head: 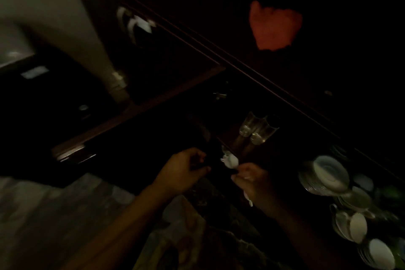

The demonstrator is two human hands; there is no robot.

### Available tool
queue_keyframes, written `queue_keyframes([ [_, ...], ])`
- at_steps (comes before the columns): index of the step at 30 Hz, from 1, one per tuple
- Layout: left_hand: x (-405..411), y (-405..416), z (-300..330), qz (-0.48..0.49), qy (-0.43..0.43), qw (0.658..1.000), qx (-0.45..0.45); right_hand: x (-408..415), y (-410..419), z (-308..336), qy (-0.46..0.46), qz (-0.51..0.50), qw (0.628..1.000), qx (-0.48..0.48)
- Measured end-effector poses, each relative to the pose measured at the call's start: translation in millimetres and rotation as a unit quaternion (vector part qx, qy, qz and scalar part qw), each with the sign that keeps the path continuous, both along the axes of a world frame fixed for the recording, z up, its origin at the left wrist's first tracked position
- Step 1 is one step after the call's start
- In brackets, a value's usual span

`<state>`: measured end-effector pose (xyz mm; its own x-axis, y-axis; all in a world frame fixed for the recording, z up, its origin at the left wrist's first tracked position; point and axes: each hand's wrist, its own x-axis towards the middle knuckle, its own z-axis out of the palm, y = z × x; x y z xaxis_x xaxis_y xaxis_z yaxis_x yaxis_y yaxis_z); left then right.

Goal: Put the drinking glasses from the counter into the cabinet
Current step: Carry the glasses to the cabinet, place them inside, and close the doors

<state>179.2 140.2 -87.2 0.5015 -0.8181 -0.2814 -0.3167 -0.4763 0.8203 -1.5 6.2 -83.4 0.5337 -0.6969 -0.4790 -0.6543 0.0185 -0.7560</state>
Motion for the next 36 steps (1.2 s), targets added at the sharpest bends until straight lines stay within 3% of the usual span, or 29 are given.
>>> queue_keyframes([
  [3,-27.4,102.9,45.7,0.076,-0.088,0.992,0.045,-0.4,62.4,32.8,-0.020,0.165,0.986,-0.004],
  [7,-96.4,252.1,111.5,0.251,-0.196,0.942,0.105,10.3,156.0,88.4,-0.080,0.414,0.895,-0.147],
  [11,-218.3,396.6,177.0,0.444,-0.243,0.843,0.183,-3.7,287.7,150.3,-0.160,0.609,0.750,-0.204],
  [14,-311.5,474.8,206.8,0.545,-0.226,0.775,0.229,-30.0,382.7,181.1,-0.217,0.709,0.630,-0.230],
  [17,-424.1,545.3,224.5,0.640,-0.214,0.689,0.263,-79.6,486.7,201.4,-0.254,0.805,0.477,-0.245],
  [22,-610.2,643.9,221.4,0.762,-0.163,0.527,0.339,-198.8,661.4,220.4,-0.285,0.888,0.269,-0.241],
  [28,-809.4,744.0,197.7,0.837,-0.098,0.387,0.375,-368.9,837.1,208.3,-0.327,0.904,0.143,-0.236],
  [34,-1001.8,822.8,174.7,0.878,-0.021,0.260,0.402,-548.5,980.2,188.3,-0.305,0.929,0.018,-0.208],
  [36,-1041.0,835.9,168.5,0.884,0.002,0.227,0.408,-584.7,1007.7,185.5,-0.304,0.931,-0.005,-0.202],
])
